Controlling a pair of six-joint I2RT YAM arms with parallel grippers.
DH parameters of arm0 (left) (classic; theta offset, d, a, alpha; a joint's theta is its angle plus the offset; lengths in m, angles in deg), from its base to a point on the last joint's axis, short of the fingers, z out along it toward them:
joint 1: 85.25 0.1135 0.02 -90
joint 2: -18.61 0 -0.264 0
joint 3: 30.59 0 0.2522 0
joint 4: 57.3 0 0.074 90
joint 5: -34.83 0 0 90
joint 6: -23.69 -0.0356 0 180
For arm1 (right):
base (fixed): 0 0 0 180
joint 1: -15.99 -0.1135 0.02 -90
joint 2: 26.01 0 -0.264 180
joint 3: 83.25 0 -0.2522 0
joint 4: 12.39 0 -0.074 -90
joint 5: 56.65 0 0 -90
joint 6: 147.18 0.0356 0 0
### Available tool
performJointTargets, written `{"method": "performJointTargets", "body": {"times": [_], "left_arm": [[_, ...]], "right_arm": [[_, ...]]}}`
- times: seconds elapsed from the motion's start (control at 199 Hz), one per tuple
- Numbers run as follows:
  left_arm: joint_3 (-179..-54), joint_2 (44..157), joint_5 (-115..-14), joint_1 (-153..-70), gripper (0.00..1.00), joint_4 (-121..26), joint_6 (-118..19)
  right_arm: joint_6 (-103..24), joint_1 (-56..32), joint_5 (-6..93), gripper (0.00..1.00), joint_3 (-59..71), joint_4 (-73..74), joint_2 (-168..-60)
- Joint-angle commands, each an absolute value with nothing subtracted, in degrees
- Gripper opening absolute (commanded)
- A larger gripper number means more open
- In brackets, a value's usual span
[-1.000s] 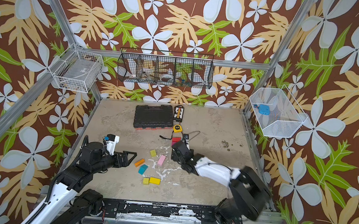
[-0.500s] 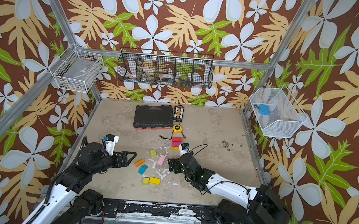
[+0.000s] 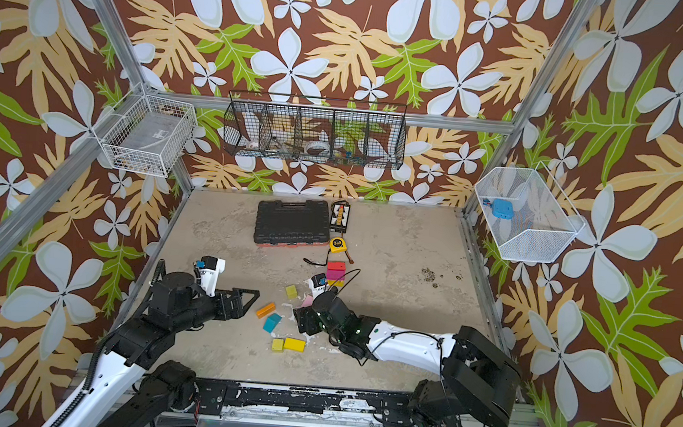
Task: Build the wood block tower
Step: 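Raise the right gripper and move it over the pink block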
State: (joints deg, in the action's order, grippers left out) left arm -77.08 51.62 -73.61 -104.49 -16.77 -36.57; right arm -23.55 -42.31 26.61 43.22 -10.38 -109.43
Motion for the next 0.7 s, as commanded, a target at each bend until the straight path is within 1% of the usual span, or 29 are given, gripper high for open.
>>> {"method": "performJointTargets", "body": {"times": [0.0, 0.201, 0.292, 0.543, 0.638, 0.699], "left_arm": [[-77.1, 51.6, -73.4, -104.5, 1.00, -18.1, -36.8], [-77.1, 51.5, -73.3, -104.5, 1.00, -18.0, -36.8], [-77.1, 51.6, -73.3, -104.5, 1.00, -18.1, -36.9], [-77.0, 51.3, -73.4, -104.5, 1.00, -18.1, -36.9], [-77.0, 51.2, -73.3, -104.5, 1.00, -18.0, -36.8], [-77.0, 51.5, -73.4, -104.5, 1.00, -18.1, -36.8]], "right_arm": [[-25.7, -43.2, 24.5, 0.77, 38.8, -6.5, -113.2], [-26.1, -43.3, 23.6, 0.67, 31.1, -1.6, -121.4], [-25.8, -43.3, 22.5, 0.67, 29.9, -0.8, -123.2], [-28.7, -43.2, 17.8, 0.74, 27.0, 1.8, -127.7], [-30.3, -42.9, 16.5, 0.80, 26.4, 2.2, -129.2], [-31.2, -42.4, 17.6, 0.83, 25.7, 2.3, -130.4]]}}
